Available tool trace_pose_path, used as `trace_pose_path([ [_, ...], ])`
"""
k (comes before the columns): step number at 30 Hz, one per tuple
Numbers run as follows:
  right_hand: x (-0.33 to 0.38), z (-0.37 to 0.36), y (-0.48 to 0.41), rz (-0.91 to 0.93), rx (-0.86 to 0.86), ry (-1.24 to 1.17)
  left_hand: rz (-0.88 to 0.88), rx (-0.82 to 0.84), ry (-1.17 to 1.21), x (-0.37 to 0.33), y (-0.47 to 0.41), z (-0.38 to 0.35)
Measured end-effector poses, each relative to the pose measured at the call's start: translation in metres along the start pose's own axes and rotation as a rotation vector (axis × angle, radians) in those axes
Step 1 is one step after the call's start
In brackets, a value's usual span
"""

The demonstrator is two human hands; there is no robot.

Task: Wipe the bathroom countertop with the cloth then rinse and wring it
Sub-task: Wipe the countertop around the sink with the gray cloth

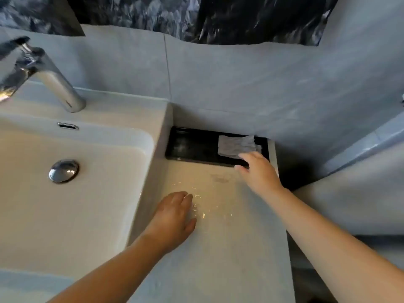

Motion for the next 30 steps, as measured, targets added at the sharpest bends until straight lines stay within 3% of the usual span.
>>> trace_pose_path([
  [8,-0.02,-0.027,-0.069,0.018,0.032,0.185,0.056,0.001,-0.085,0.009,-0.016,-0.036],
  [21,-0.027,-0.047,-0.09,0.013,-0.267,0.233,0.115,0.038,-0.108,0.009,-0.02,-0.046],
  [25,-0.021,-0.044,-0.098,-0.041,-0.336,0.159,0.117,0.05,-0.11,0.009,-0.019,-0.047],
  [30,-0.014,-0.024,-0.081,0.001,-0.479,-0.143,0.131,0.036,-0.113,0.01,-0.02,-0.048],
])
Point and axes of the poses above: each hand's wrist, its own y-axis away from the middle knuckle, its own z-axis out of the back of the hand, x = y × z, the point moved 1 cm from there along -y, towards the middle knuckle, and after that the axes turned 8 degrees about x, right-handed, at the moved point
